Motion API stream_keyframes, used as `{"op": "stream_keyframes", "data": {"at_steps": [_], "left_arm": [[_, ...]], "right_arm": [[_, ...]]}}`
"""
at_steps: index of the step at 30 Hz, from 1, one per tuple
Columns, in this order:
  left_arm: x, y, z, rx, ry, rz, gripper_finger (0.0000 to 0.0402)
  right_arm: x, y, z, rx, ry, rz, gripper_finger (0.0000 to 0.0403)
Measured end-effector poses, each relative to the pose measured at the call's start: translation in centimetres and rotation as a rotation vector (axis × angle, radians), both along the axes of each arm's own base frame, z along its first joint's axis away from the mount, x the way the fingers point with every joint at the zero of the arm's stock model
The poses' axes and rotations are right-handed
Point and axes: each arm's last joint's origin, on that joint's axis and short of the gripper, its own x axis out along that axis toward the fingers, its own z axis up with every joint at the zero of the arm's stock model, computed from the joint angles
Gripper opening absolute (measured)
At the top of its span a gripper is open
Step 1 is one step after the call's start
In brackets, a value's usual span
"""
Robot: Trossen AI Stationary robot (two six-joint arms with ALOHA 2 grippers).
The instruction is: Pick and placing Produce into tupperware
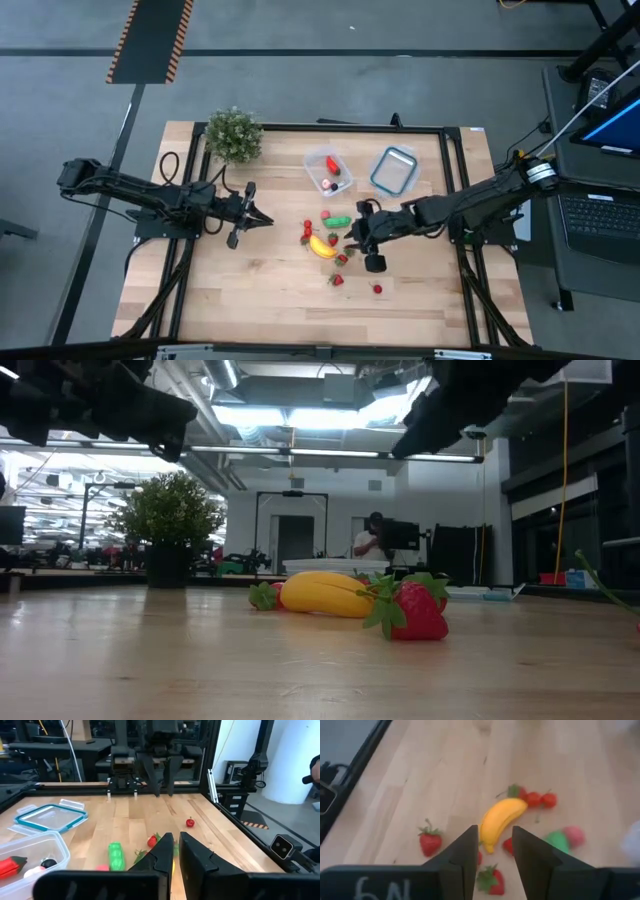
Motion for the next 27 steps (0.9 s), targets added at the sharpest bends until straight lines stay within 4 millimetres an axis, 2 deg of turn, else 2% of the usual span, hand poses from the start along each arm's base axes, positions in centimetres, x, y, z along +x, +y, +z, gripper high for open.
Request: {"op": "stream_keyframes", "data": {"at_steps": [7,17,22,27], "left_arm": [[0.0,0.0,0.0,0.0,0.0,0.0,0.0013],[0.0,0.0,0.0,0.0,0.002,-0.001,0.0005],[0.0,0.0,-0.1,0.001,0.013,-0.001,0.0012],[0.0,0.0,-0.4,0.004,0.046,-0.001,0.0023]], "right_arm": [[1.6,0.0,-0.9,-0.03,0.09,-0.028,0.0122],[4.9,-3.3,-3.8,-0.112,0.215,-0.094,0.0122],[5.5,-4.5,-3.9,-0.128,0.304,-0.13,0.0131],[5.7,-4.5,-3.5,-0.139,0.291,-0.113,0.0167]]}}
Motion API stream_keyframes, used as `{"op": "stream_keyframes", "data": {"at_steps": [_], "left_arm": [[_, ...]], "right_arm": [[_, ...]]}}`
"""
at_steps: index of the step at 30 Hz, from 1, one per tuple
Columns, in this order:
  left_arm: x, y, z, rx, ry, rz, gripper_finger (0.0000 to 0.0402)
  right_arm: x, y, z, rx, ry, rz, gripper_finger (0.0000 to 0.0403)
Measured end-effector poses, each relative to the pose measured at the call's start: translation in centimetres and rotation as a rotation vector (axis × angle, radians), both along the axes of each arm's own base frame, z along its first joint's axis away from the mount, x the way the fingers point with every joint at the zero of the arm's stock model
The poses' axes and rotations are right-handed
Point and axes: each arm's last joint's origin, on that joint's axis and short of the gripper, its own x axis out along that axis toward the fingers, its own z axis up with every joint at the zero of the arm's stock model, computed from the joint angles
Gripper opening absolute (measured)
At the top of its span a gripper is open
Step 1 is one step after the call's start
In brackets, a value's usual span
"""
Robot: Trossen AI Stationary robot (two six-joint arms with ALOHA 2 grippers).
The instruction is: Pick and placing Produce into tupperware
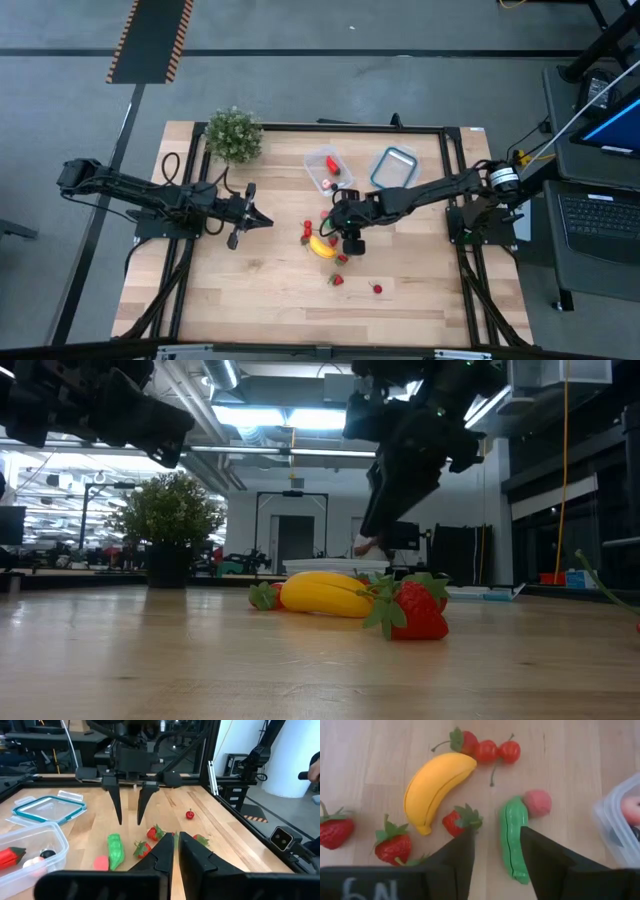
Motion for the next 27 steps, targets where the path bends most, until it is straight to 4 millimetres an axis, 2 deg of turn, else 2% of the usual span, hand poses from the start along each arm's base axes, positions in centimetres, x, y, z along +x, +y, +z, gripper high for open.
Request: {"op": "stream_keyframes", "data": {"at_steps": [9,19,27], "left_arm": [[0.0,0.0,0.0,0.005,0.0,0.0,0.004],[0.0,0.0,0.0,0.007,0.0,0.001,0.0056],[0.0,0.0,0.0,0.007,0.001,0.001,0.0071]], "right_arm": [[0.4,-0.9,-1.6,-0.013,0.049,-0.01,0.0222],[0.9,-2.2,-3.4,-0.017,0.094,-0.042,0.0227],[1.2,-2.6,-5.7,0.047,0.166,-0.027,0.0227]]}}
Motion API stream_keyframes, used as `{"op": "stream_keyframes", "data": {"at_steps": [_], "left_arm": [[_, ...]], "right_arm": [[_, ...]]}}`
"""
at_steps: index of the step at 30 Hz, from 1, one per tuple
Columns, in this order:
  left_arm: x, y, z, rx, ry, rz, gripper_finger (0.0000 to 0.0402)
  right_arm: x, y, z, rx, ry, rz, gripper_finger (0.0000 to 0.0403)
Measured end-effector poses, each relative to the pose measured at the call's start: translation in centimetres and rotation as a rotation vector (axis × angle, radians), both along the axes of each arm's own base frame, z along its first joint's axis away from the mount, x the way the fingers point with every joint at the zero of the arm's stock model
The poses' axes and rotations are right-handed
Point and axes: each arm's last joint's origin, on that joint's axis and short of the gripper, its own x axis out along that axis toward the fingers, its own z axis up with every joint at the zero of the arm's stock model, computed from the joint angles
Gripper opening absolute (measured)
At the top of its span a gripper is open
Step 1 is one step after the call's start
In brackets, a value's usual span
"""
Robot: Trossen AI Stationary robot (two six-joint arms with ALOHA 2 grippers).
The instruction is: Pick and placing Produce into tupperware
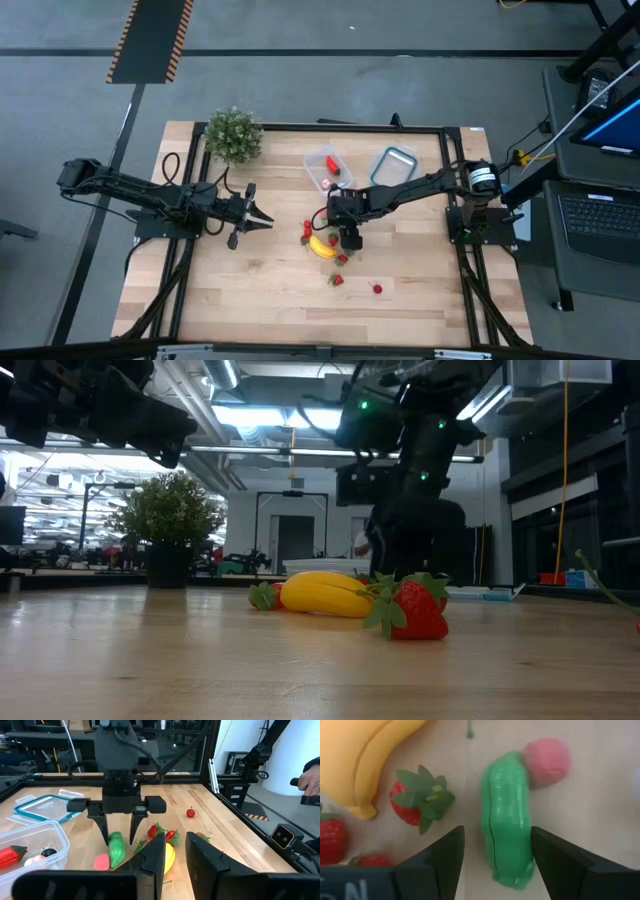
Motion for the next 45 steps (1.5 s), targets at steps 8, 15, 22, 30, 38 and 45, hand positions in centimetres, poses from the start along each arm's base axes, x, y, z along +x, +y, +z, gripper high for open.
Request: {"op": "stream_keyframes", "data": {"at_steps": [8,15,22,30,38,45], "left_arm": [[0.0,0.0,0.0,0.0,-0.001,0.001,0.0081],[0.0,0.0,0.0,0.0,0.0,0.001,0.0079],[0.0,0.0,0.0,0.0,0.0,0.001,0.0064],[0.0,0.0,0.0,-0.001,0.0,0.001,0.0051],[0.0,0.0,0.0,-0.001,0.0,0.001,0.004],[0.0,0.0,0.0,0.0,0.006,0.0,0.0032]], "right_arm": [[0.2,0.1,-1.2,0.014,0.03,0.001,0.0218],[0.5,-0.1,-0.9,0.033,0.032,-0.058,0.0128],[0.6,-0.6,-0.9,0.089,0.034,-0.117,0.0121],[0.5,-0.6,-0.9,0.095,0.037,-0.126,0.0121],[0.3,-0.6,0.4,0.102,0.034,-0.127,0.0121],[-0.1,-0.5,3.3,0.11,-0.054,-0.123,0.0121]]}}
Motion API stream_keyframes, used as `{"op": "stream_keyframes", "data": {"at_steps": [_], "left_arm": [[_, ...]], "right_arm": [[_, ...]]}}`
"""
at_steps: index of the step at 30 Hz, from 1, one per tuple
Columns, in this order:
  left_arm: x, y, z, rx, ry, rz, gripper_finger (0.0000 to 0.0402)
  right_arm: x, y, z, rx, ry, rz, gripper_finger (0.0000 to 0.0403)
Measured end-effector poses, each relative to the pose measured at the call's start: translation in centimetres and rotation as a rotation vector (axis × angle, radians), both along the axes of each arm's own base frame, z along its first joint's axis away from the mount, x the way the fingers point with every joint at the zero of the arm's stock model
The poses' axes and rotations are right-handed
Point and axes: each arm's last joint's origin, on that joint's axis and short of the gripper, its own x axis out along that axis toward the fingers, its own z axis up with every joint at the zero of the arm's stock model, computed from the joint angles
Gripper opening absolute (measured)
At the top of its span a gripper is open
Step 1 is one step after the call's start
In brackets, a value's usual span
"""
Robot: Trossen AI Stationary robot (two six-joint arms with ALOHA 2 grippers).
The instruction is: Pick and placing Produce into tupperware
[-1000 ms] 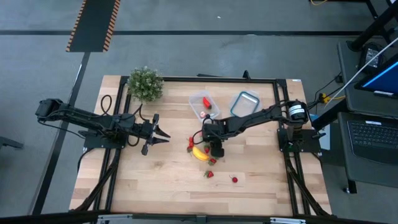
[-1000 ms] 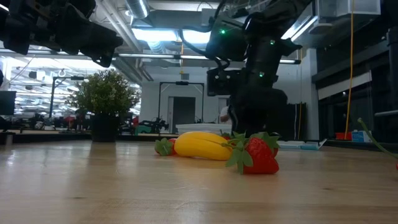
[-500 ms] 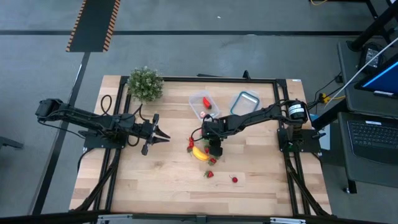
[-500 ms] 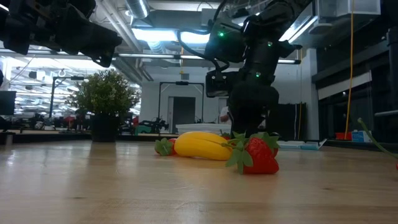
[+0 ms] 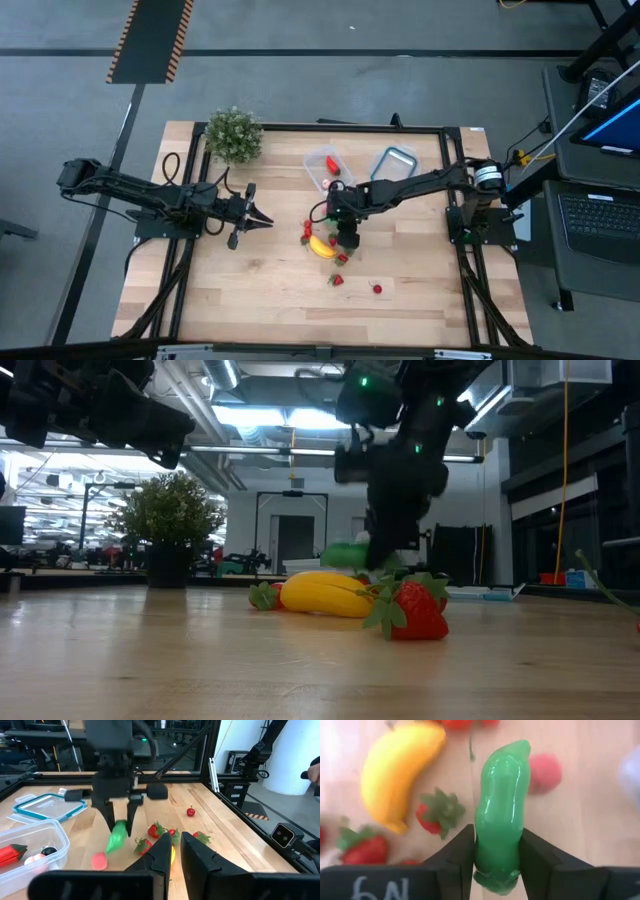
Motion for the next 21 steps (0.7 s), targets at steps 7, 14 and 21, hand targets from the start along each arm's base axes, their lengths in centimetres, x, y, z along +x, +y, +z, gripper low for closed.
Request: {"op": "stream_keyframes", "data": {"at_steps": [7,14,21], "left_arm": [[0.0,0.0,0.0,0.001,0.001,0.0,0.0028],[0.0,0.0,0.0,0.0,0.002,0.0,0.0028],[0.0,0.0,-0.1,-0.006,0.012,0.001,0.0027]], "right_arm": [[-0.7,0.6,3.2,0.01,-0.102,0.004,0.0121],[-1.8,2.0,5.9,-0.003,-0.177,0.029,0.0121],[-3.2,3.6,7.8,-0.039,-0.232,0.024,0.0121]]}}
